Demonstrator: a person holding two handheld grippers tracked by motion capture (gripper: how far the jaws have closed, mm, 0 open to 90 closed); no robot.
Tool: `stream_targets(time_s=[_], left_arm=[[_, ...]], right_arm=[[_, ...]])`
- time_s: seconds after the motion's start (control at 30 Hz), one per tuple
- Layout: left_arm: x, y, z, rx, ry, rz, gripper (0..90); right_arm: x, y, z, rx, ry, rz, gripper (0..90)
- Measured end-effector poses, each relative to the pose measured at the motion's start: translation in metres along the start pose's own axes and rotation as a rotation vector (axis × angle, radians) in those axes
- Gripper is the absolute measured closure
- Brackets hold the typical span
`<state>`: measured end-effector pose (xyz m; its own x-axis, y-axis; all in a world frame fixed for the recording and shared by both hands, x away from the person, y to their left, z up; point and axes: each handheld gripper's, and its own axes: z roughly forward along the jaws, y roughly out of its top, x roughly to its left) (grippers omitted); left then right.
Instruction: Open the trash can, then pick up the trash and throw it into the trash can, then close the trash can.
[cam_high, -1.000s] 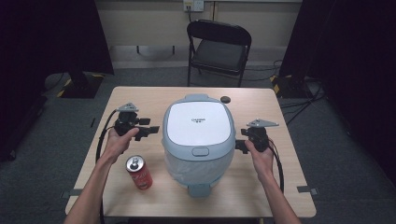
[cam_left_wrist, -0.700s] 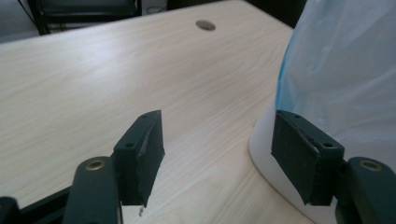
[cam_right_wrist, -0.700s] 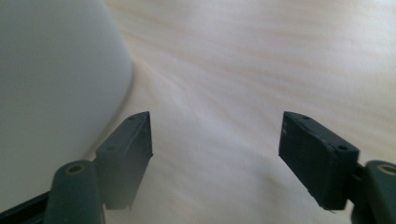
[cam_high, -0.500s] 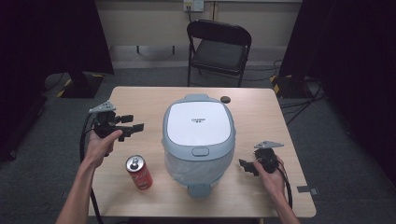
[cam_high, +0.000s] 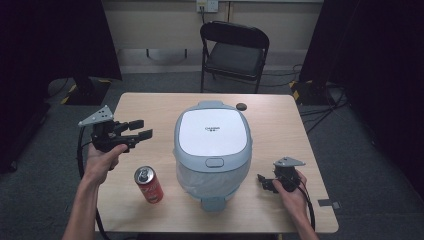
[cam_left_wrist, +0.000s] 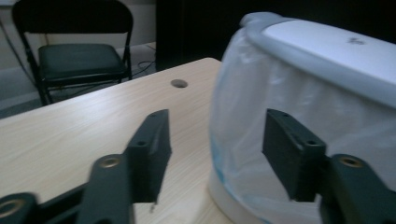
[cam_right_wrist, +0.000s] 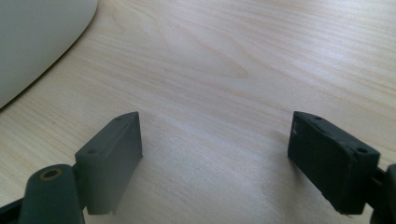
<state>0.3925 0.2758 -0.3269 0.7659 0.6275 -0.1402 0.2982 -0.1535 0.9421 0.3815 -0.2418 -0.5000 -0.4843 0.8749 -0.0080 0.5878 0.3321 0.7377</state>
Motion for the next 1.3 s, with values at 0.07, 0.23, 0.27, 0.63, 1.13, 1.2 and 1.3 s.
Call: stream_targets(time_s=[0.07,0.23,0.27,0.63,1.13,1.2,1.3], left_arm=[[-0.004,0.001,0.000,-0.010,-0.017,-0.003,56.4],[-0.027,0.011,0.002,-0.043,-0.091,-0.015,65.5],[-0.027,0.011,0.002,-0.043,-0.091,-0.015,67.1],[-0.059,0.020,0.013,-0.030,-0.187,0.030,80.8],[-0.101,0.039,0.027,-0.051,-0.296,0.094,86.6],[-0.107,0.041,0.033,-0.038,-0.310,0.106,86.8],[-0.117,0.045,0.045,-0.012,-0.328,0.125,87.7]], right_arm=[[0.000,0.000,0.000,0.000,0.000,0.000,16.4],[0.001,0.000,0.000,0.001,-0.004,0.004,16.4],[0.001,0.000,0.000,0.001,-0.004,0.004,16.4],[0.001,0.000,0.000,0.001,-0.005,0.004,16.4],[0.001,0.000,0.000,0.001,-0.005,0.005,16.4],[0.001,0.000,0.000,0.000,-0.006,0.003,16.4],[0.001,0.000,0.000,0.001,-0.005,0.004,16.4]])
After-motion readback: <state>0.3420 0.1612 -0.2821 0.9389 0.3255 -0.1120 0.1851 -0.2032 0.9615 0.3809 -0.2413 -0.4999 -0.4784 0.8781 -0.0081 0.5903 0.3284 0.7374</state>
